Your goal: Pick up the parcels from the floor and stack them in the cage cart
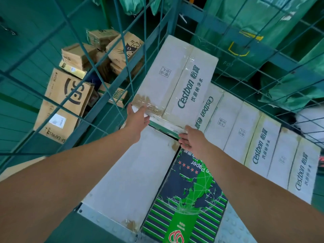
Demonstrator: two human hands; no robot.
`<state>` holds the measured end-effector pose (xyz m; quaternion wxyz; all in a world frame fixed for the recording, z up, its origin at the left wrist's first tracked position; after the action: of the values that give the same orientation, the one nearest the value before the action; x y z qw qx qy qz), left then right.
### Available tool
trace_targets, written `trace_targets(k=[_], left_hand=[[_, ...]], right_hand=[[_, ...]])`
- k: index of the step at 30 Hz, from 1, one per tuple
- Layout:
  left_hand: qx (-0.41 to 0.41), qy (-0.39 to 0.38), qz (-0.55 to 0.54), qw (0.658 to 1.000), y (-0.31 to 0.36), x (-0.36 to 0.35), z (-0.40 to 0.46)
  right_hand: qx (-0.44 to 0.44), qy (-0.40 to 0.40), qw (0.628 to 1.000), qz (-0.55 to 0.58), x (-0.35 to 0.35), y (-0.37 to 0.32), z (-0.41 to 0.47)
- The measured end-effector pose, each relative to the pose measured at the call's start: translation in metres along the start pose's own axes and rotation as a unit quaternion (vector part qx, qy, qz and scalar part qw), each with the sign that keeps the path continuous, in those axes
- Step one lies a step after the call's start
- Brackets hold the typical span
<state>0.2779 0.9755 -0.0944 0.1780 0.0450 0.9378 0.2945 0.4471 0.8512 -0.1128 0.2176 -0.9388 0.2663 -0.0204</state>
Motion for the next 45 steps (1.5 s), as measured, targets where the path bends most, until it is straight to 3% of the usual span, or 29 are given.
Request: trace_targets(k=[6, 11, 17, 20, 23, 30, 36, 45], left_hand=[[0.011, -0.02, 0.037, 0.999, -0.001, 0.005, -0.004], [0.014, -0.017, 0.112, 0.993, 0.01, 0.009, -0.001], [-0.007, -0.009, 0.085, 0.996, 0.027, 0.003, 0.013], [-0.035, -0.014, 0.134, 0.99, 0.03, 0.0, 0.021], [0.02, -0.024, 0.097, 0.995, 0.03, -0.004, 0.021], [0.046, -0.015, 0.082, 0.995, 0.031, -0.009, 0.021], [0.057, -0.003, 0.164, 0.985, 0.021, -0.011, -0.003], [0.004, -0.026, 0.213, 0.977, 0.006, 0.001, -0.109]], right_hand=[[0.004, 0.002, 0.997, -0.075, -0.002, 0.007, -0.009], [0.011, -0.002, 0.997, -0.076, 0.0, 0.01, -0.013], [0.02, -0.002, 0.999, -0.05, -0.01, -0.007, -0.006], [0.035, -0.012, 0.997, -0.073, -0.008, -0.009, 0.0], [0.063, -0.003, 0.994, -0.094, -0.005, -0.009, 0.003], [0.061, -0.033, 0.995, -0.071, 0.0, -0.008, 0.01], [0.019, -0.039, 0.996, -0.074, 0.0, -0.003, -0.012], [0.05, -0.105, 0.98, -0.159, -0.023, 0.01, -0.098]])
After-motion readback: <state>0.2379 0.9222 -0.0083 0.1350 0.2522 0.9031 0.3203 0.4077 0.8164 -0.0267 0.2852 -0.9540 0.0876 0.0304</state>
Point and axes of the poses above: each hand's wrist, its own z-axis towards the middle knuckle, its own x-axis out of the back of the hand, y = z × x, the point moved 3 cm from there along z, towards the middle knuckle, and after that the axes turned 14 degrees about -y, right-handed, at the moved point
